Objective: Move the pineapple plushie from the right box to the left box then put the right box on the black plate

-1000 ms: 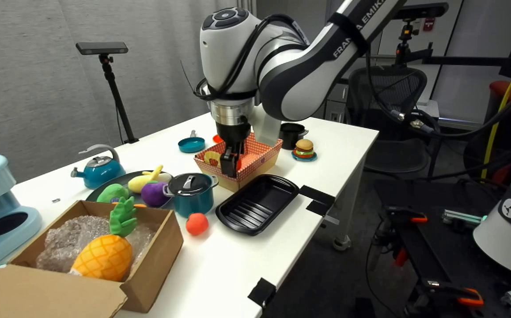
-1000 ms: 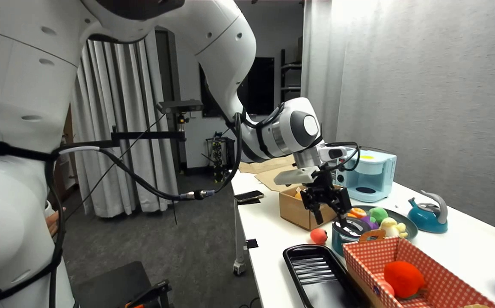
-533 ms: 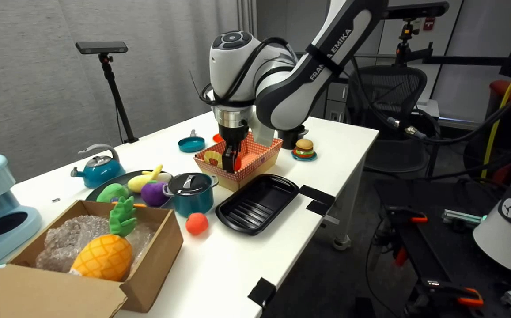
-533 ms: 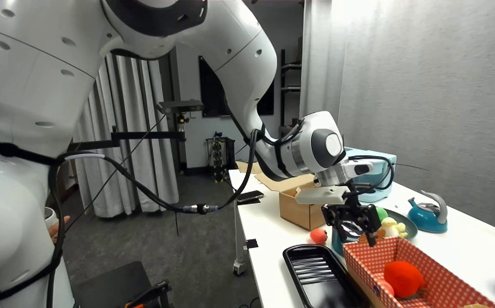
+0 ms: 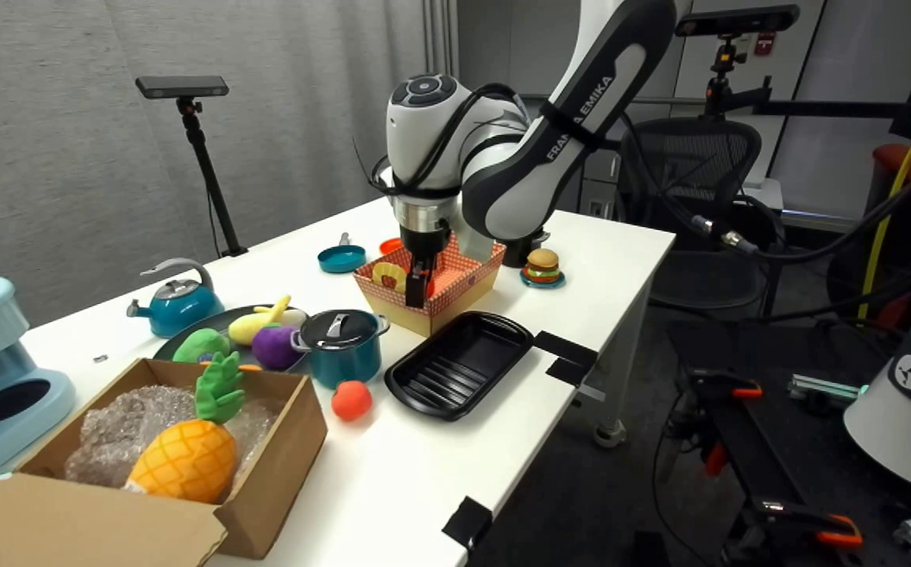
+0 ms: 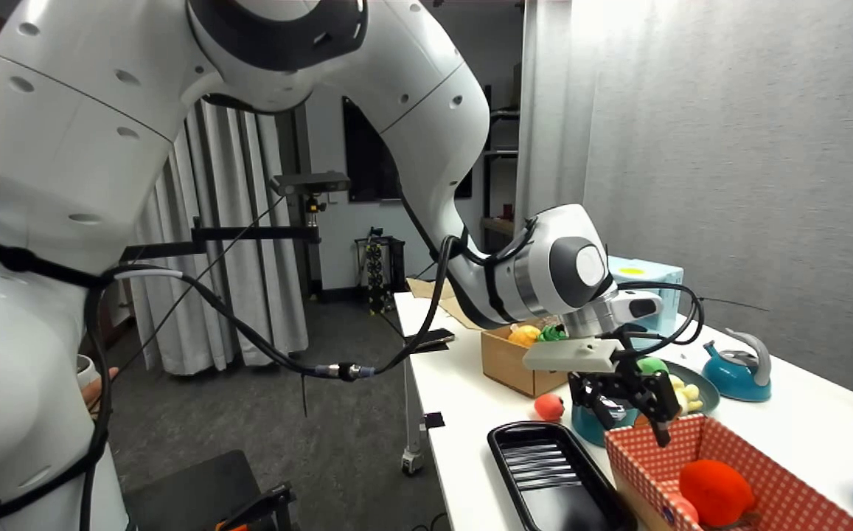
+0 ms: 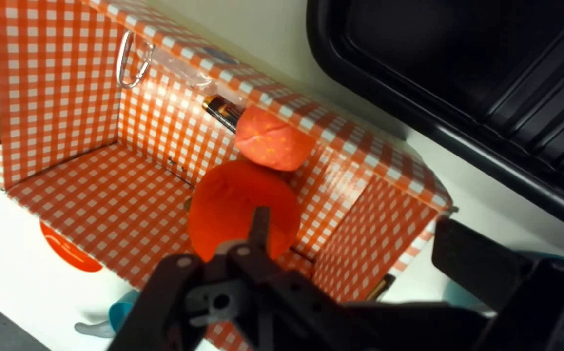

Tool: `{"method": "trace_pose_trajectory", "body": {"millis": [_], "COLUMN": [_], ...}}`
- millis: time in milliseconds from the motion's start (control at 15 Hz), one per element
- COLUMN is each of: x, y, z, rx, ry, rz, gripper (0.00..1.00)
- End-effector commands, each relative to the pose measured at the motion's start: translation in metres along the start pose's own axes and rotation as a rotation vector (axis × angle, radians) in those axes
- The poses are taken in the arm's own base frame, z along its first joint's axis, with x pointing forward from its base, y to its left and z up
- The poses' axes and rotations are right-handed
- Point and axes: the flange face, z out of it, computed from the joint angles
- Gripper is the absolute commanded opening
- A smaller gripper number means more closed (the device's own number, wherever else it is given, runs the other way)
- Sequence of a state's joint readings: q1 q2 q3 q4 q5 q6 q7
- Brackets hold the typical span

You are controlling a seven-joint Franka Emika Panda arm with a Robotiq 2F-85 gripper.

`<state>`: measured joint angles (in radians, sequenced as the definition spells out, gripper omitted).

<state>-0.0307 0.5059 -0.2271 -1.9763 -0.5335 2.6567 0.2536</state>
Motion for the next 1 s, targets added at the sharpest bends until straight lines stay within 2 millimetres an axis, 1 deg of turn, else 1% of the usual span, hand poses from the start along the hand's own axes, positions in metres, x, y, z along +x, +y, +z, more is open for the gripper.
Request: {"method": "trace_pose_trajectory", "body": {"millis": [0, 333, 467, 667, 933], "x": [0.003, 0.009, 0.011, 0.011, 0.005], "y": [-0.008, -0.044, -0.055, -0.062, -0.061], "z": [0.005, -0.007, -0.008, -0.002, 0.01], "rx": [0.008, 0.013, 0.016, 0.01, -0.002], "ry": [0.021, 0.05, 0.054, 0.044, 0.024], "rz": [-0.045, -0.14, -0.161, -0.173, -0.175], "gripper": [0.85, 0.86, 0.85, 0.85, 0.85]}}
